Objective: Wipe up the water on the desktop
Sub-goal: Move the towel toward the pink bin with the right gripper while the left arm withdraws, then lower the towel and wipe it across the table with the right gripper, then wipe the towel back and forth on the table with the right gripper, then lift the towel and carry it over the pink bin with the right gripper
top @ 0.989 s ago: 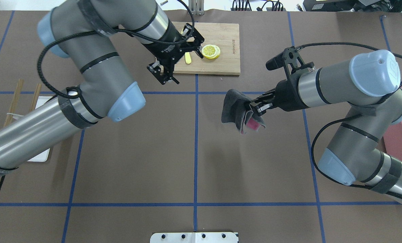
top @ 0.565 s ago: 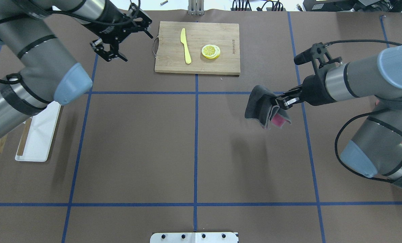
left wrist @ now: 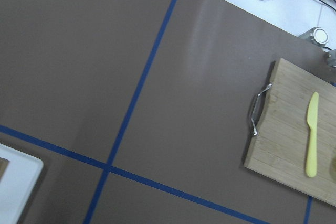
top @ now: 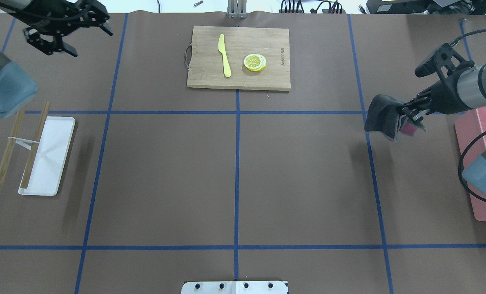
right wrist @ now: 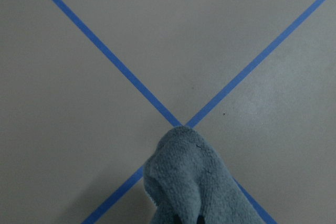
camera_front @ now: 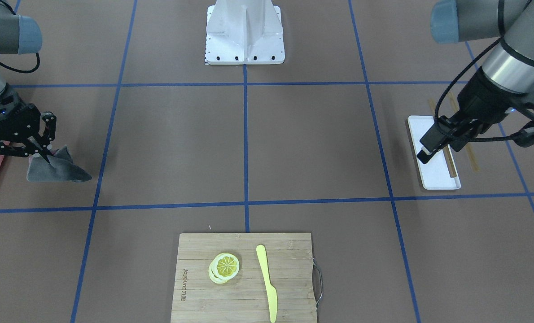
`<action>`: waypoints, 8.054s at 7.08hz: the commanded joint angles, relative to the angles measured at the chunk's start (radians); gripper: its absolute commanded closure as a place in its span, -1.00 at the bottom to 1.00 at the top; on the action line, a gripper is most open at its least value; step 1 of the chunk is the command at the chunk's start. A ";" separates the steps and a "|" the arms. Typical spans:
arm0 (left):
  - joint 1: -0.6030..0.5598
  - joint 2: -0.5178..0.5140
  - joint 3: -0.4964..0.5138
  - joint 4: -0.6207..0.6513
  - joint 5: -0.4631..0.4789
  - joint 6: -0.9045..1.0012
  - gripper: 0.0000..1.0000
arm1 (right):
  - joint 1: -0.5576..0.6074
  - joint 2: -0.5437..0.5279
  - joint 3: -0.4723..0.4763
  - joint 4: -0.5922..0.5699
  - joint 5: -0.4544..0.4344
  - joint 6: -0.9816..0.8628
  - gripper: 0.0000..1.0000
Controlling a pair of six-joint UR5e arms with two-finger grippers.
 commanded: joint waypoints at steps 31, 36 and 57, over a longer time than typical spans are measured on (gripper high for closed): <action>-0.081 0.120 -0.001 0.009 0.151 0.301 -0.96 | -0.227 0.097 -0.068 -0.176 0.271 0.331 1.00; -0.081 0.120 -0.009 0.009 0.155 0.300 -0.96 | -0.326 0.120 -0.034 -0.178 0.193 0.460 1.00; -0.079 0.121 -0.017 0.011 0.152 0.288 -0.96 | 0.475 -0.248 -0.103 -0.287 0.299 -0.284 0.56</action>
